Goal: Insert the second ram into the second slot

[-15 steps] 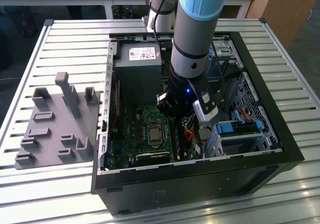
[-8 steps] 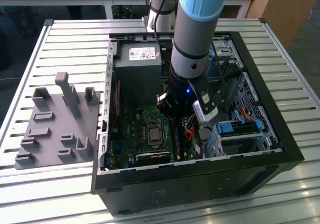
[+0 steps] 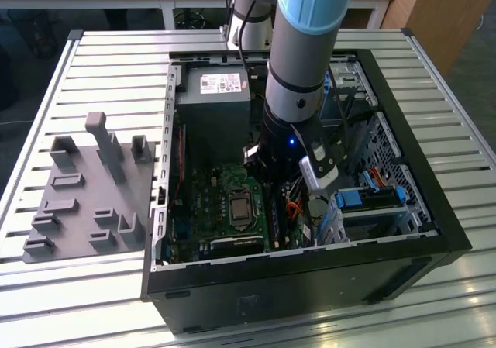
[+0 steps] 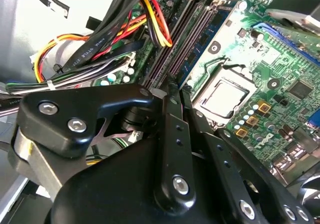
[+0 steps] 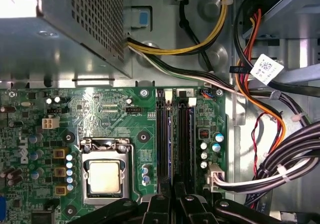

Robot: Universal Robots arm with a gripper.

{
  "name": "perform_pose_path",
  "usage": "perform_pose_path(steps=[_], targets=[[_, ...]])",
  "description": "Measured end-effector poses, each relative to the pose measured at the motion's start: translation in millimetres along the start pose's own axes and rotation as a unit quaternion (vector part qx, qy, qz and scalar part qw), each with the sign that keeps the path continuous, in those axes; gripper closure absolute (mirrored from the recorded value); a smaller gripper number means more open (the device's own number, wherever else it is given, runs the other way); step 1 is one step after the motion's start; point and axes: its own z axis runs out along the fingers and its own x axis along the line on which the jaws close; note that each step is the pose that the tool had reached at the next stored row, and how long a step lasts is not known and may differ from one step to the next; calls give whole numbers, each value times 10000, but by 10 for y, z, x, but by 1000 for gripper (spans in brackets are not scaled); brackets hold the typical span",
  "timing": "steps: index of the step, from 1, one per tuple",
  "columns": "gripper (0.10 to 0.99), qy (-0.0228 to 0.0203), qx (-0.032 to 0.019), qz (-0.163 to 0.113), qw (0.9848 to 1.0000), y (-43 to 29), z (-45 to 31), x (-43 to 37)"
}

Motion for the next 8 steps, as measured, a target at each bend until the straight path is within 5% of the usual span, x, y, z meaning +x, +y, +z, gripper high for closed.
perform_pose_path(steps=[8], targets=[[949, 0, 0, -6, 10000, 22, 14, -1]])
